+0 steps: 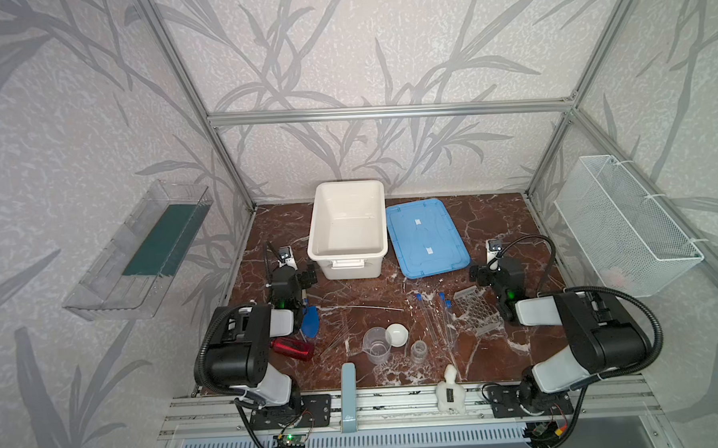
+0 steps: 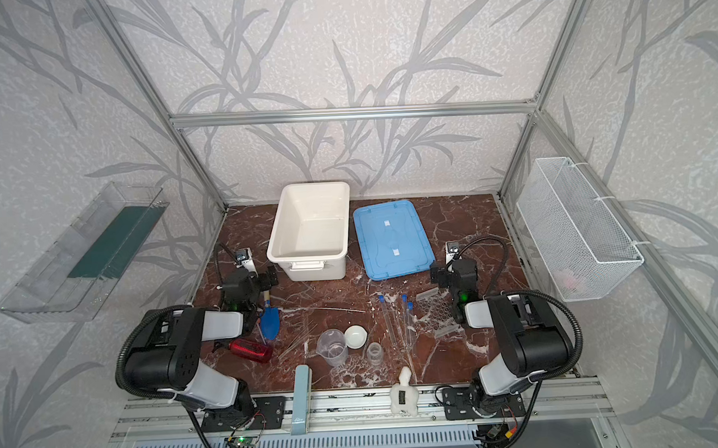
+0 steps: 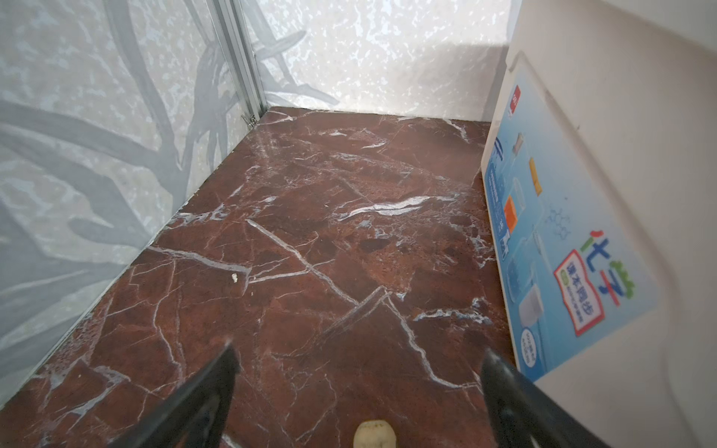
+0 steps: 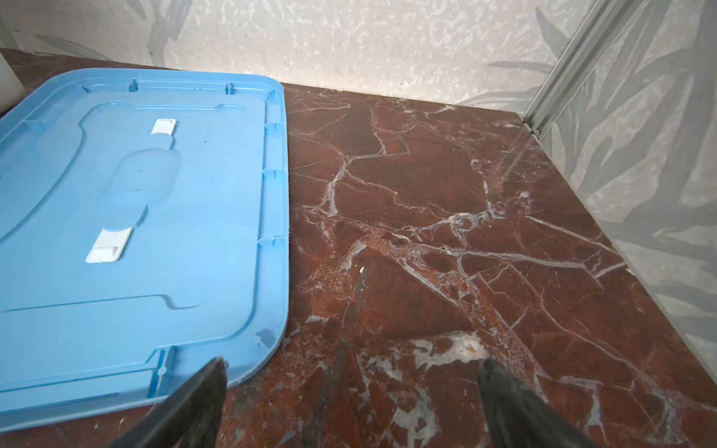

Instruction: Organize the chemistry lab equipment

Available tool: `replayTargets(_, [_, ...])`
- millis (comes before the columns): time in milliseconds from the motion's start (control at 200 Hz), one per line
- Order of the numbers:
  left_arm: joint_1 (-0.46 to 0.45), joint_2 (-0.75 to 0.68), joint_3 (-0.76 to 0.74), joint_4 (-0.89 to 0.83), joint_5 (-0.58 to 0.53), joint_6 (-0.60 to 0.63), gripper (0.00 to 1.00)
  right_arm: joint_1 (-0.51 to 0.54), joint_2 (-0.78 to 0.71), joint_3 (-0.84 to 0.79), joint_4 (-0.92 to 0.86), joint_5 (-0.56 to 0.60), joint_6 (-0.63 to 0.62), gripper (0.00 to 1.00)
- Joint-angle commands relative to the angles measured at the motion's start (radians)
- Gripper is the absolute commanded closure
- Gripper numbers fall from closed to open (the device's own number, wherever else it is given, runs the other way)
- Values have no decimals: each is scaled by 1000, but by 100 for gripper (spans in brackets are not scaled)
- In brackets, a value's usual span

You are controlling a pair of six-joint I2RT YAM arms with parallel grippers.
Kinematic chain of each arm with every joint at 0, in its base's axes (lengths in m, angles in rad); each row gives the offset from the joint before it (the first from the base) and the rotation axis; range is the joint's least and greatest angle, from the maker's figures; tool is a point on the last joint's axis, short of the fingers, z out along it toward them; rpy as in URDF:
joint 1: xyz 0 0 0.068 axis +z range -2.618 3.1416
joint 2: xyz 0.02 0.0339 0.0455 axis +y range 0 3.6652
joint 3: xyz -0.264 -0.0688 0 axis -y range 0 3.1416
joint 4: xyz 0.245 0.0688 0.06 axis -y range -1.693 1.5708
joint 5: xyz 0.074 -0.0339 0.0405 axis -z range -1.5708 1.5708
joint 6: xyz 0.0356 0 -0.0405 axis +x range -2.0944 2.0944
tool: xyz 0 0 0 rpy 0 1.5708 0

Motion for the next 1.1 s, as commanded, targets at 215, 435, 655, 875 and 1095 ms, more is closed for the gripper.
replayTargets(215, [5,5,-2,25,6,8,1,4,-12,16,11,9,-2,1])
replayTargets(435, [5,5,-2,26,6,8,1,4,-12,16,11,9,-3,1])
replayTargets(655, [6,5,-2,25,6,8,1,4,-12,16,11,9,-2,1])
replayTargets(875, [6,5,-2,25,6,8,1,3,-12,16,10,9,-2,1])
replayTargets(1095, [3,-1,-15,48,-27,-4,1,4,-15,11,20,10,-1,1])
